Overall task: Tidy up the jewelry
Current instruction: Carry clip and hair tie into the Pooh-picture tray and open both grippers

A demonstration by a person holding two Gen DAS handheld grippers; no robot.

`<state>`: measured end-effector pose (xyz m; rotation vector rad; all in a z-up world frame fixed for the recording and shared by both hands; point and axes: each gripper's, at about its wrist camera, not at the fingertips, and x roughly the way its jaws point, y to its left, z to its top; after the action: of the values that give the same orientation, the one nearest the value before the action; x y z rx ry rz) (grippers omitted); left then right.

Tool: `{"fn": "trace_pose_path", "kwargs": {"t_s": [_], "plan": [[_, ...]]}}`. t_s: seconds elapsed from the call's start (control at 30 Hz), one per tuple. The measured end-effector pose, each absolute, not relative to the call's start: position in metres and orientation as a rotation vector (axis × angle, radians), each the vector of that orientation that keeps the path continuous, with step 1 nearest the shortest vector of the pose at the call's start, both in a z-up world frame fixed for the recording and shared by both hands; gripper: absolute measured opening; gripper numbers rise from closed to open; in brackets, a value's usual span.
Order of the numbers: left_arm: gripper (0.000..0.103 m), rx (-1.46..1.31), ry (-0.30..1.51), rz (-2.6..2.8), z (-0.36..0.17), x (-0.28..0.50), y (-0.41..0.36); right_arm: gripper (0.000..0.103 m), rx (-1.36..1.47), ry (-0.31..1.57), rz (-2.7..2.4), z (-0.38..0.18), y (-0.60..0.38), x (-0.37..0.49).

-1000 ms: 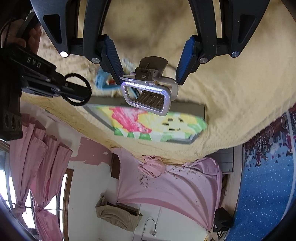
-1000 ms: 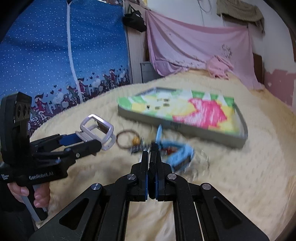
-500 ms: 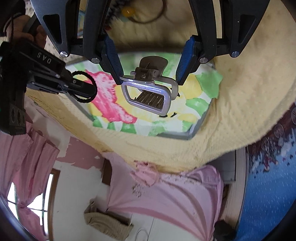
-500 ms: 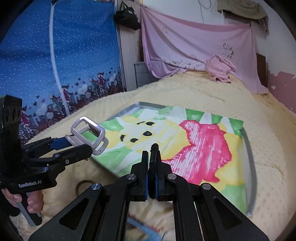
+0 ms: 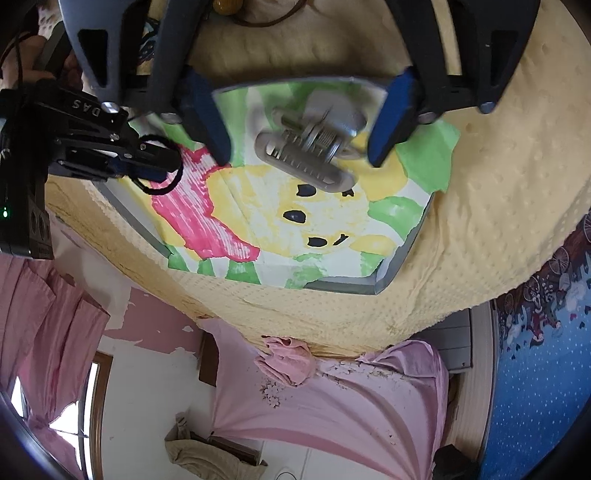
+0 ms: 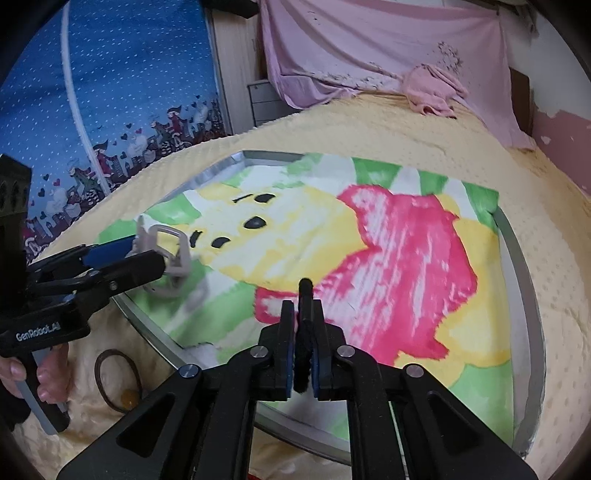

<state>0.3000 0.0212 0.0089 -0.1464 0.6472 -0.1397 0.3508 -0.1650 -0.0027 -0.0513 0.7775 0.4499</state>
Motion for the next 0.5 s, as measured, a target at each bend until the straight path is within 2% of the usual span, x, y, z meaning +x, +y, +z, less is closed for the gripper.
{"fn": "trace_pose_path", "kwargs": {"t_s": [0.03, 0.1, 0.2, 0.27, 0.33, 0.4, 0.5], "plan": [[0.077, -0.146, 0.646, -0.14, 0.009, 0.299, 0.022, 0.026, -0.047, 0.776, 0.443, -0.003, -0.168, 0.349], [0.077, -0.141, 0.638, -0.138, 0.009, 0.295, 0.022, 0.037, -0.037, 0.771, 0.432, -0.004, -0.172, 0.347], [0.08, -0.16, 0.618, -0.138, 0.013, 0.286, 0.024, 0.037, -0.034, 0.754, 0.409, -0.002, -0.179, 0.34], [0.087, -0.169, 0.599, -0.132, 0.015, 0.28, 0.026, 0.04, -0.034, 0.722, 0.386, 0.002, -0.184, 0.333], [0.091, -0.174, 0.572, -0.118, 0.017, 0.269, 0.027, 0.055, -0.024, 0.672, 0.366, 0.009, -0.19, 0.322], [0.094, -0.181, 0.551, -0.111, 0.019, 0.26, 0.028, 0.06, -0.012, 0.616, 0.35, 0.016, -0.195, 0.309], [0.102, -0.186, 0.507, -0.091, 0.024, 0.244, 0.029, 0.077, 0.008, 0.535, 0.336, 0.026, -0.201, 0.288]]}}
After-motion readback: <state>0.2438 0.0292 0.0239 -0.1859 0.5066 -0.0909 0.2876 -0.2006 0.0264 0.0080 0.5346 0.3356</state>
